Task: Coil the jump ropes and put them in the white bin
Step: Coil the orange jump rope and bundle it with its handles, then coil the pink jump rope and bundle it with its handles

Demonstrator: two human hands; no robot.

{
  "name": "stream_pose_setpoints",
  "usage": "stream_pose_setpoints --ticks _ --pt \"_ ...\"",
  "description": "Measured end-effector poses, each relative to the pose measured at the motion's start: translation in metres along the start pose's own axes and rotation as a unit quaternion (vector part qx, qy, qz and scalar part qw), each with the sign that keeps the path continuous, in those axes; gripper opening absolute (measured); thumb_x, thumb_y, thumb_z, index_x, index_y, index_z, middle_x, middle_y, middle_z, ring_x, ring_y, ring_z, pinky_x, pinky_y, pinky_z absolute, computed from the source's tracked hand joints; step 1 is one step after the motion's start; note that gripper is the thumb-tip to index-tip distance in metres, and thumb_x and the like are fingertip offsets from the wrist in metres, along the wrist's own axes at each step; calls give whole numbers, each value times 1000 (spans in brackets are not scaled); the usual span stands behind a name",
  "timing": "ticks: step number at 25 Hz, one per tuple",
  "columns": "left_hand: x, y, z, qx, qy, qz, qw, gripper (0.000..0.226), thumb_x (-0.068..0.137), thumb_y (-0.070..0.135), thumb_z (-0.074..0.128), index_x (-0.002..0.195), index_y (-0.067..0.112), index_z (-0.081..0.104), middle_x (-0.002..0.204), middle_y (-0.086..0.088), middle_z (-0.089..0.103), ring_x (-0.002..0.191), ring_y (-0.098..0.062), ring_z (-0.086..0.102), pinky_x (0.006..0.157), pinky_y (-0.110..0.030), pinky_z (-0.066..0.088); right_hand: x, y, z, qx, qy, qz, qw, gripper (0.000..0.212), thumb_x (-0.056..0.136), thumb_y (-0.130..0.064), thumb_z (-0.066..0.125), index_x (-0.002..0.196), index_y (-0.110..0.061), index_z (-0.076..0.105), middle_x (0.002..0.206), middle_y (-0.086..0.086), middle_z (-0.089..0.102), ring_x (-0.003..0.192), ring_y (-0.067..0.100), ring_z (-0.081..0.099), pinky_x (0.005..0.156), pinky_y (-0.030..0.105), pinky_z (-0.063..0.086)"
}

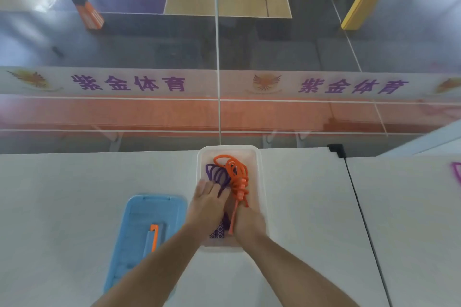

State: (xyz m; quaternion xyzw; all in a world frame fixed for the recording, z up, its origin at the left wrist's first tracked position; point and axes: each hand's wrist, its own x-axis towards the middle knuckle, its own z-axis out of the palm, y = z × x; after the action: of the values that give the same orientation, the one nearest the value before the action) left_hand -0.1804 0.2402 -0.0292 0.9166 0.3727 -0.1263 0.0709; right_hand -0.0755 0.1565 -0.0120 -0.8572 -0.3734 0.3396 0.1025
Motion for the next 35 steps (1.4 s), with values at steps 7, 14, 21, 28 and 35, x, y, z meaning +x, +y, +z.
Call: stream_pose_setpoints --ticks 7,14,21,28,35 --pt "0 24 8 41 -59 64 995 64 85 28 65 144 16 44 130 -7 62 118 -34 53 113 -51 28 3 -3 -5 -18 -6 64 998 32 104 -35 22 116 -26 50 111 6 71 102 24 66 84 35 48" --pt "49 16 -8 -136 14 -19 990 63 106 38 39 160 27 7 168 -6 -5 155 -32 -7 123 -53 4 22 16 28 20 -5 79 997 29 95 -35 56 124 -31 60 119 -6 70 104 4 67 80 14 50" --pt "74 41 33 -149 -186 -18 971 83 106 35 35 153 12 -29 162 -6 -33 151 -28 -26 126 -46 -2 -9 34 -71 -111 -54 -120 985 18 100 -28 40 93 -17 53 96 10 68 86 34 64 66 35 45" --pt "66 77 -1 -180 35 -82 980 48 101 30 39 144 12 46 142 -8 53 137 -32 43 112 -45 37 -8 136 -141 -142 -49 -52 987 22 99 -30 36 85 -19 48 93 10 66 77 28 55 67 32 41" --pt "35 222 -60 -131 104 -162 973 31 96 28 47 117 13 64 117 -6 64 115 -28 57 95 -43 50 -37 289 -230 -136 -48 -36 989 34 98 -10 32 120 -12 57 121 12 63 106 31 61 80 34 46"
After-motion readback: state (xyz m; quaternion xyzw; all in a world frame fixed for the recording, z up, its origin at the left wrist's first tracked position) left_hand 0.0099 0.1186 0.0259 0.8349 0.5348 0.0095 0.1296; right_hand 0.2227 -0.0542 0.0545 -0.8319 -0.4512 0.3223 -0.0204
